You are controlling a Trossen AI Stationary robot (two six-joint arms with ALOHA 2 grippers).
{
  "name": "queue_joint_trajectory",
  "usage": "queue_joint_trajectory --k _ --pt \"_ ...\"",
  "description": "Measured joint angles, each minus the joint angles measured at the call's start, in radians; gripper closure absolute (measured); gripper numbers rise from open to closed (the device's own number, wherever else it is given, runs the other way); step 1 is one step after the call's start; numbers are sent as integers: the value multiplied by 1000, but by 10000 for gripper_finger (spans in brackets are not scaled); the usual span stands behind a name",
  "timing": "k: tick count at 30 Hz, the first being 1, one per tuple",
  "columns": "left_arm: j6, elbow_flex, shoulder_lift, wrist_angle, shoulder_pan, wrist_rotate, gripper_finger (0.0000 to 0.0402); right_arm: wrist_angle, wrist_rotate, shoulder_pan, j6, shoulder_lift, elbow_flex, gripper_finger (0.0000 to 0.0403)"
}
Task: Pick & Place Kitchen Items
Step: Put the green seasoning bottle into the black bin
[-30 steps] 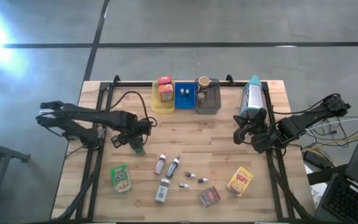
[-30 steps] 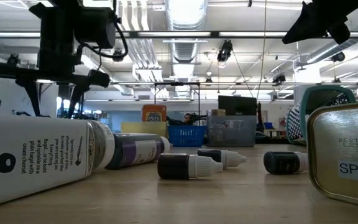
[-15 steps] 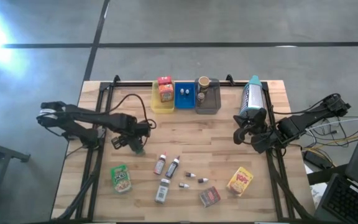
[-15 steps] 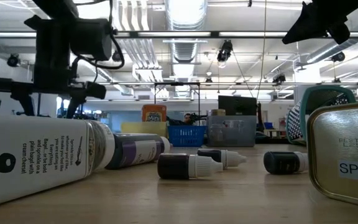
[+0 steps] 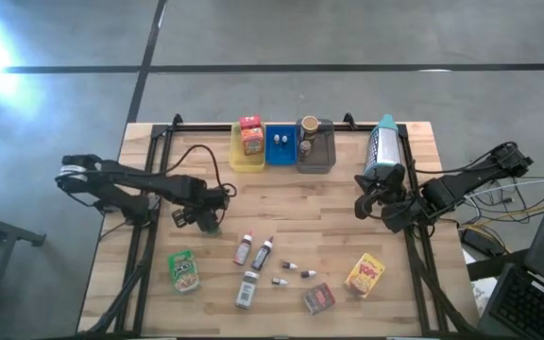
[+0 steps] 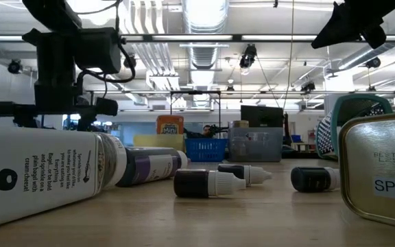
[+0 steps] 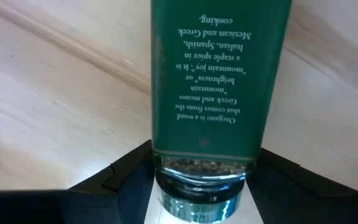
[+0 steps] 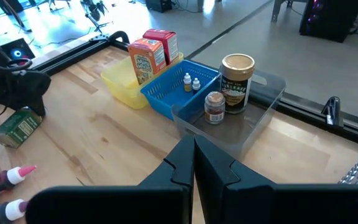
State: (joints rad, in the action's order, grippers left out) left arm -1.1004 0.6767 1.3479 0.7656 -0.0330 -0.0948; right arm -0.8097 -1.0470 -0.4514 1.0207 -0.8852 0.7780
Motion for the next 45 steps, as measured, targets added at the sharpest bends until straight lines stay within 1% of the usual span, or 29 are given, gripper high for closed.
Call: queue_joint_trajectory --k 9,11,15,19,22,25,28,32,35,38,42,45 --pt "-2 -36 12 -62 0 -1 164 0 0 0 -1 0 0 394" --pt "2 -36 21 -66 0 -8 169 0 0 0 -3 0 0 394" --pt "16 -33 32 -66 0 -19 193 -1 0 0 -3 0 0 394" --pt "44 -19 32 -59 0 -25 195 -1 0 0 -6 0 0 394" --pt "80 19 31 -71 0 -37 194 0 0 0 3 0 0 394" --pt "110 59 32 -42 0 -45 183 3 2 0 30 0 0 394" --pt "162 126 32 -36 0 -45 183 12 31 0 14 0 0 394" --pt "306 218 32 -23 -2 -44 195 43 33 0 -3 -4 0 394" --pt "406 298 32 -32 -11 -36 195 82 31 0 -50 -14 0 394" --pt "512 377 36 -50 -37 41 195 145 34 0 -142 -30 0 394" --pt "697 481 71 -64 -91 229 193 237 43 0 -285 -48 0 394" --pt "783 546 124 -60 -116 318 193 276 61 0 -347 -49 0 394"
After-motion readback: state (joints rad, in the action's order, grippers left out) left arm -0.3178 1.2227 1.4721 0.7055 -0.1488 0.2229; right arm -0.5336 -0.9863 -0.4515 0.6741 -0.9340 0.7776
